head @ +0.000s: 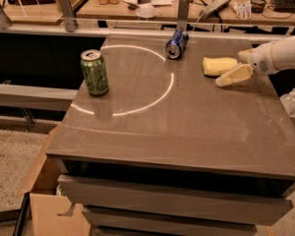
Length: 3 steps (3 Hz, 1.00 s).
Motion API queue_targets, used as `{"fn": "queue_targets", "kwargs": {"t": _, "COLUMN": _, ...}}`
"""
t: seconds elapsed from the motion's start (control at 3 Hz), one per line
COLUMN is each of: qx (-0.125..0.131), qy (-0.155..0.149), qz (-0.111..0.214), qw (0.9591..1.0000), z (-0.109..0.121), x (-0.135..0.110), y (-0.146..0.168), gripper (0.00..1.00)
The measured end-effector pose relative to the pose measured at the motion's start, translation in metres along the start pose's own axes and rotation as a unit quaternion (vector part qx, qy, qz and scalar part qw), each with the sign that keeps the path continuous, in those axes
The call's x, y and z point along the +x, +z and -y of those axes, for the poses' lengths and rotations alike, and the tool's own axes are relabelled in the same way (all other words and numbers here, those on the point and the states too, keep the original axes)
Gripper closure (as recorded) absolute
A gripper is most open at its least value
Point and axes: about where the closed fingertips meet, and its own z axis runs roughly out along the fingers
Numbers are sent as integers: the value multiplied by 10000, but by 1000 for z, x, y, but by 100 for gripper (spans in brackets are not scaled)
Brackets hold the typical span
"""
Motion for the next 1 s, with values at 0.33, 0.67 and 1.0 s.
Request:
{"fn": "queue_targets", "kwargs": {"t": 0.33, "qx": -166, "qy": -17, "qz": -13, "qw": 9999, "z": -5, "x": -1, "y": 11, "gripper": 39}}
{"fn": "queue_targets", "kwargs": {"t": 0.67, "qx": -214, "qy": -22, "qz": -17, "qw": 9998, "z": -7, "x": -1, "y": 13, "gripper": 62}}
{"fn": "queue_targets", "kwargs": {"t": 1.0, "qx": -214, "qy": -22, "qz": -16, "qw": 9998, "z": -7, "x": -3, "y": 12, "gripper": 85}}
